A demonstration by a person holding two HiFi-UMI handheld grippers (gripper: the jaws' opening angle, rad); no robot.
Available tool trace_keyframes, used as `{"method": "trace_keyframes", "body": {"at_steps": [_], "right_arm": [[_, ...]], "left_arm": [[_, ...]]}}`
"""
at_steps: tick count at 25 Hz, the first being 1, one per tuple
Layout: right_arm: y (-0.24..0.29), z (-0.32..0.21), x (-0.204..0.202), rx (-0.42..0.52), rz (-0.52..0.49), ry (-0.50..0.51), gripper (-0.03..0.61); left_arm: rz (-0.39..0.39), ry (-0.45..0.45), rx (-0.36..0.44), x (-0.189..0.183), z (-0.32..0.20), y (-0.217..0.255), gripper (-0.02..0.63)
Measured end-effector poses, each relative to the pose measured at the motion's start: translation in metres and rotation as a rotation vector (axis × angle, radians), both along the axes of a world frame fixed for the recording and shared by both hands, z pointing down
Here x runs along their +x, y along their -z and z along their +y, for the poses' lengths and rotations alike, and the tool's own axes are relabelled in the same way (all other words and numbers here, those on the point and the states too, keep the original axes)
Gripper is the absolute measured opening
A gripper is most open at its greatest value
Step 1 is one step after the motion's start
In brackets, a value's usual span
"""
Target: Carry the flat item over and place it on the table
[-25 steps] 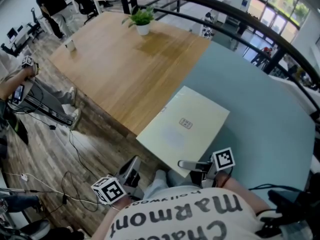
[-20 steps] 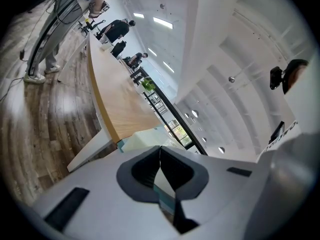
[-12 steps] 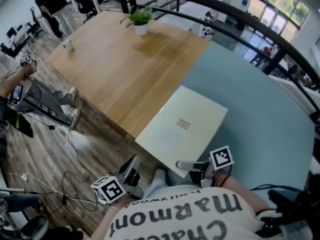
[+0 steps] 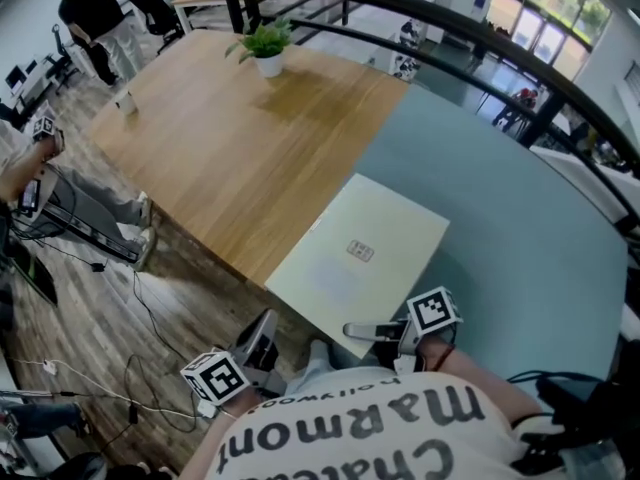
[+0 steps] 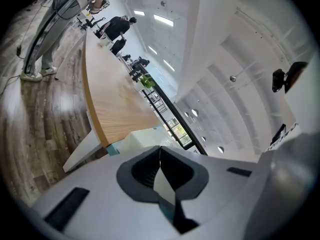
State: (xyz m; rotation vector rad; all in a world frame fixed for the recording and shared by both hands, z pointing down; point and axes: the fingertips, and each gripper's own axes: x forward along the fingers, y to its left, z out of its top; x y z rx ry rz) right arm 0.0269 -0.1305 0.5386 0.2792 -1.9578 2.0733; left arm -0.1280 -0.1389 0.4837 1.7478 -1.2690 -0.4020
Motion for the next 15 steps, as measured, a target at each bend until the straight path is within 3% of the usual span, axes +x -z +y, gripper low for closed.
{"method": "trace_keyframes", "body": {"at_steps": [8, 11, 15], "right_arm": [[-0.014, 0.002, -0.002, -0.039, 0.089, -0.061, 0.33], [-0.013, 0.002, -0.004, -0.05, 0.056, -0.076, 0.333], [-0.012, 0.0, -0.004, -0.044, 0.055, -0.081, 0.333]], "left_arm": [[0.006, -0.066, 0.033, 0.003, -0.015, -0.001, 0.005], [0.007, -0.072, 0.023, 0.002, -0.019, -0.002, 0.005], [-0.024, -0.059, 0.072, -0.009, -0.033, 0.007, 0.005]]}}
